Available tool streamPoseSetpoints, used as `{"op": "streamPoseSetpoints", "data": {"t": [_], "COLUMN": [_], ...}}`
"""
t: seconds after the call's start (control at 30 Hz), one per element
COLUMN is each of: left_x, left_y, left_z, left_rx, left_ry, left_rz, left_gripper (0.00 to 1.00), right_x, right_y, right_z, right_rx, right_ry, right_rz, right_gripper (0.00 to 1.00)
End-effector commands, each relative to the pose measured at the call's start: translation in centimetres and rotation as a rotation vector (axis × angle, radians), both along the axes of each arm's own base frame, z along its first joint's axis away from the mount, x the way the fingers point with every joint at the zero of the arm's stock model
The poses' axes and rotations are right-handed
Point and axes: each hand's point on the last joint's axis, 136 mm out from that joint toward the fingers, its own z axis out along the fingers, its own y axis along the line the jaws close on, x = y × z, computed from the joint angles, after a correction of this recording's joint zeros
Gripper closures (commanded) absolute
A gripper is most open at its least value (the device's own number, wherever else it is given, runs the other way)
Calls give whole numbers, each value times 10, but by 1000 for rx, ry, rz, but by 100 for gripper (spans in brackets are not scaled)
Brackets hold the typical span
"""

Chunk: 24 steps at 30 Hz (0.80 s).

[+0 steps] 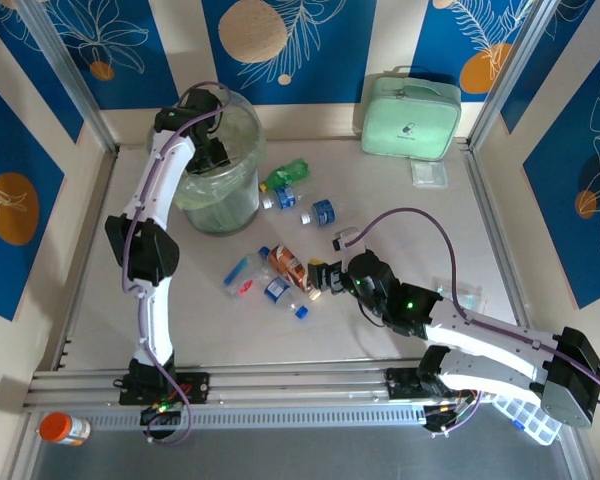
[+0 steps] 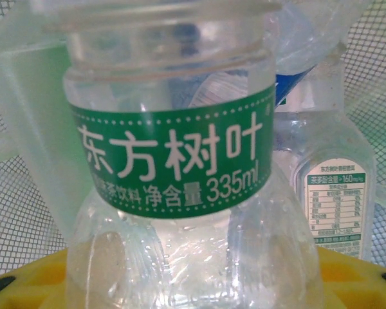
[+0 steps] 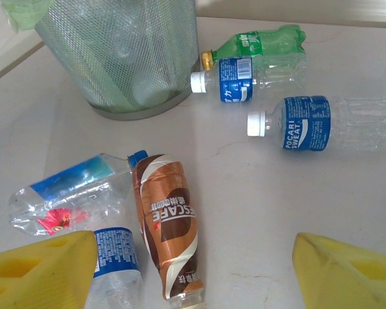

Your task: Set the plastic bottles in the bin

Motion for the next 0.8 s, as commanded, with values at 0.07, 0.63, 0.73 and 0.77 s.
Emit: {"op": "streamPoseSetpoints", "data": {"t": [0.07,0.63,0.73,0.77], "left_x": [-8,-24,-31,-35], "left_y": [17,12,6,4], "left_z": [-37,59,73,79], "left_rx": [70,-22,-60,-70], "left_ry": [131,-99,-138,-153], "left_rz": [20,18,-4,-11], "left_gripper": [27,8,8,8], "right_x": [5,5,6,6], "right_y": [-3,-3,-3,-3], "right_z": [17,17,17,16], "right_rx": [39,33,32,30], "right_ry": [-24,-28,-29,-28], "right_rz": [-36,-28,-28,-29], "right_gripper": [20,19,19,19]}}
